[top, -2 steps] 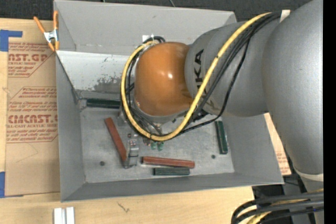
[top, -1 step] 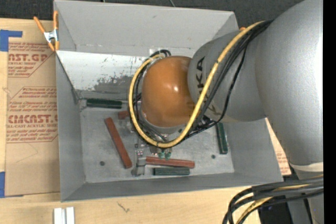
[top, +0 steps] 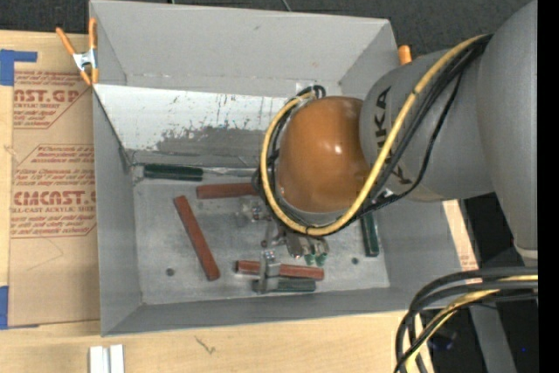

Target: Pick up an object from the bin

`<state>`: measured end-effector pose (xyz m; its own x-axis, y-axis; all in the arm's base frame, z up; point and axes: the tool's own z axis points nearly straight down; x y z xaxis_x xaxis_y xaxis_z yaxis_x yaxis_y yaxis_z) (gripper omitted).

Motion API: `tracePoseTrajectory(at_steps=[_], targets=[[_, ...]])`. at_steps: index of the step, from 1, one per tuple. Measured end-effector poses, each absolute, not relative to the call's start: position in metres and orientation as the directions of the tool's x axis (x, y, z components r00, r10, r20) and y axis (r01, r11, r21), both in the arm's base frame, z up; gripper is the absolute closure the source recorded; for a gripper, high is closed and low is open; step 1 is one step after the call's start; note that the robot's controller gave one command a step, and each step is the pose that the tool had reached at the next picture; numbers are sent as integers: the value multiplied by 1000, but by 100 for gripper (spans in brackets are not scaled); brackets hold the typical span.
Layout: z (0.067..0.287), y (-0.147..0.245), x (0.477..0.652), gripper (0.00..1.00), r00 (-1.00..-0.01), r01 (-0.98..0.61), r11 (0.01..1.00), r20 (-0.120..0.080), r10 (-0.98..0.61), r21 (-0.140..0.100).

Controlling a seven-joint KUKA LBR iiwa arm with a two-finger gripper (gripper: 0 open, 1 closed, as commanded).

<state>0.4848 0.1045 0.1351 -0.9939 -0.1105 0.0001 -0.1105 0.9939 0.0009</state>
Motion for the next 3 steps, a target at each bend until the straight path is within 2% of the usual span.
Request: tracePoseTrajectory(at_steps=[1, 2, 3], targets=[[86, 97, 487, 0, -994, -105, 994, -4, -105, -2], [70, -1, 488, 100, -992, -123, 992, 0, -123, -1], [70, 0, 488, 100, -992, -125, 992, 0, -125, 0]])
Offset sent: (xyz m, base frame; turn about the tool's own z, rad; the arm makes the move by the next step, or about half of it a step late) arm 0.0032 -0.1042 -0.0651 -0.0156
